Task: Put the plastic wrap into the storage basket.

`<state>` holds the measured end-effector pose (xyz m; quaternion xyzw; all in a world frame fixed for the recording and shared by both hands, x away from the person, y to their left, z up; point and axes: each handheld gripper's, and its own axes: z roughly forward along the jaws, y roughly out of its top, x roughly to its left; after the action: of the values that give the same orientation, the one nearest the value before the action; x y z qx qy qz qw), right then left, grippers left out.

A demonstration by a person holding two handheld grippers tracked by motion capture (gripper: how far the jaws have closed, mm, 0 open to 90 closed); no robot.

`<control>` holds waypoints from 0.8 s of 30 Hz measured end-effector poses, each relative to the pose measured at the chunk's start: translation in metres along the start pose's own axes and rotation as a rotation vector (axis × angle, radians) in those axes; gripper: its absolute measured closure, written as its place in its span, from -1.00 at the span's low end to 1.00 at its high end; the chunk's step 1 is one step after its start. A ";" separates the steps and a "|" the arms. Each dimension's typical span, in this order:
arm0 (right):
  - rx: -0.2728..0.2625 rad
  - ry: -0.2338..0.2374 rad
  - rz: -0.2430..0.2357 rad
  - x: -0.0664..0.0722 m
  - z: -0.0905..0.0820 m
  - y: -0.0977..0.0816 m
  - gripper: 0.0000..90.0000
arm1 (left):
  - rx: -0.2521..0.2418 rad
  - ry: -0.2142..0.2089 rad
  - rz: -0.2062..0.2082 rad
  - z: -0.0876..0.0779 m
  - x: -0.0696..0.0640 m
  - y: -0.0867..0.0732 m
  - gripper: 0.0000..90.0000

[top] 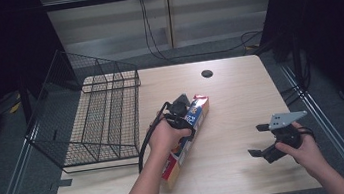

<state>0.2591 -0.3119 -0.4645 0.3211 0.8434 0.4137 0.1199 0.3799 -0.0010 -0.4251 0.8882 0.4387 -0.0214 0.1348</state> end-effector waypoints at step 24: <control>-0.010 -0.010 0.004 0.000 -0.001 0.000 -0.95 | 0.004 -0.037 -0.041 -0.040 0.010 0.004 -0.04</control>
<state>0.2591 -0.3122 -0.4638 0.3243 0.8402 0.4164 0.1247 0.3862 0.0142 -0.3876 0.8788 0.4541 -0.0413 0.1406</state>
